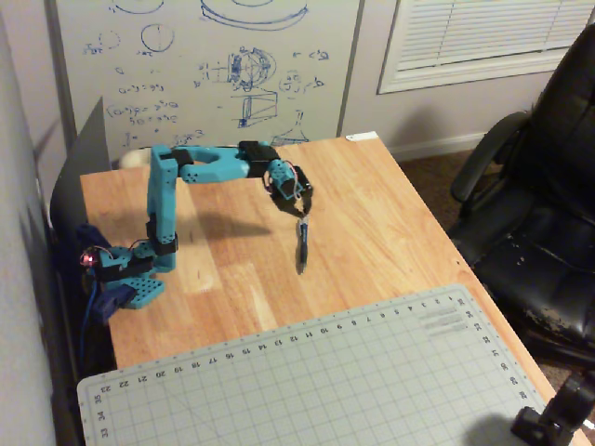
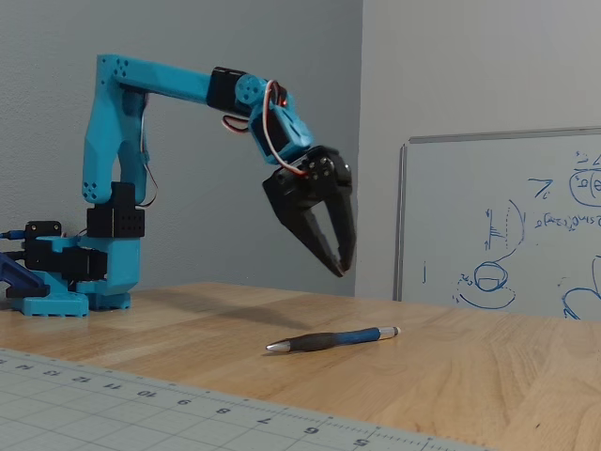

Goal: Touch the pen.

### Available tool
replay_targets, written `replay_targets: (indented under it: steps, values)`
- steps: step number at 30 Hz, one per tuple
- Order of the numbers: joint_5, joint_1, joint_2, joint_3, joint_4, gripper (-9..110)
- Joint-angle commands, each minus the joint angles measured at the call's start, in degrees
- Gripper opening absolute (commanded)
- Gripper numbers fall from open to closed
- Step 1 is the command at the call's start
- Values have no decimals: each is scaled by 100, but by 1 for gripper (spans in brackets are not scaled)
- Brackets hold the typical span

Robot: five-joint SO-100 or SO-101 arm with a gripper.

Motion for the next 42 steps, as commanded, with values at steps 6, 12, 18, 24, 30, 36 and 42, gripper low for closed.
replay_targets:
  steps: [6,12,18,24,30,36,42]
  values:
    - [62,211,-316,-976,97,1]
    - [18,255,-35,-246,88,1]
    - [-26,70,721,185,88,1]
    - [-26,105,993,475,88,1]
    - [-26,879,1011,686,88,1]
    - [-18,1011,1002,677,26,1]
    - [-26,932,993,589,9,1]
